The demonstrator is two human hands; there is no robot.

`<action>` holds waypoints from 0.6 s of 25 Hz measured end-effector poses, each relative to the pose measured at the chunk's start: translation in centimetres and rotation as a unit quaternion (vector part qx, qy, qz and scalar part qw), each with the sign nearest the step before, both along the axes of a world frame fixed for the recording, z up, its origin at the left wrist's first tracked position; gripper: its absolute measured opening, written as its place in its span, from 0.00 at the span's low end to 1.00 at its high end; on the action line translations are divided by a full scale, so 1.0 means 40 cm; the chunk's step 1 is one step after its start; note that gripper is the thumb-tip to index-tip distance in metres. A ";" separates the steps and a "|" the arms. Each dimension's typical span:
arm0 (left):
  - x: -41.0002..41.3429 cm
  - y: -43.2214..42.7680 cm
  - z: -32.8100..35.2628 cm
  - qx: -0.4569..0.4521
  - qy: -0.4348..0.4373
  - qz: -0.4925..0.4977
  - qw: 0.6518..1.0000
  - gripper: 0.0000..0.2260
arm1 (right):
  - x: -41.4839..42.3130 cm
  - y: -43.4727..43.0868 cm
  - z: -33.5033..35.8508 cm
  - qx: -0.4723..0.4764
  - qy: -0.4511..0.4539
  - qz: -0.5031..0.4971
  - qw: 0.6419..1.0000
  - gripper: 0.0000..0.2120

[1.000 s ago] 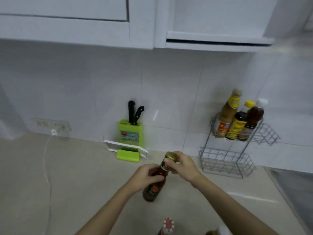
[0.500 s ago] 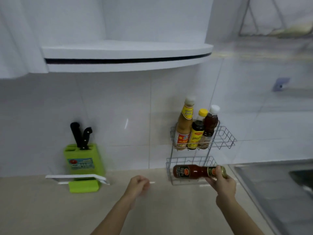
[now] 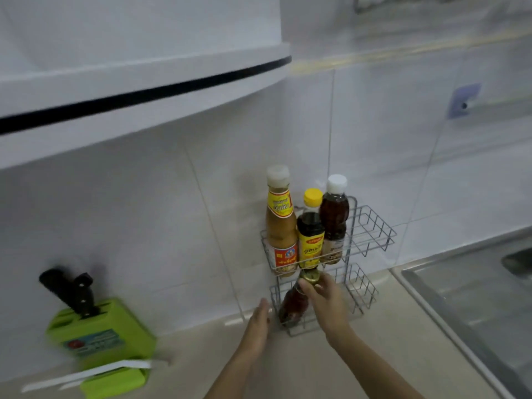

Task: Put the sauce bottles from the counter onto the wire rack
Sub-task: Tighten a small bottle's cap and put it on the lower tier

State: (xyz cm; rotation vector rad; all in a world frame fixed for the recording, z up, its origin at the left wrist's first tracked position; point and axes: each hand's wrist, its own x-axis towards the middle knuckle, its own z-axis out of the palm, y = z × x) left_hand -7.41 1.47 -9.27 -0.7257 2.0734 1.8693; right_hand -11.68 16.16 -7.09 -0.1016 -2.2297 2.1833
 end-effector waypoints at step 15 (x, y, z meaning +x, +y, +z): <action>0.020 0.052 0.054 0.055 0.005 -0.082 0.995 0.28 | -0.023 -0.023 0.067 0.173 -0.016 0.214 0.961 0.22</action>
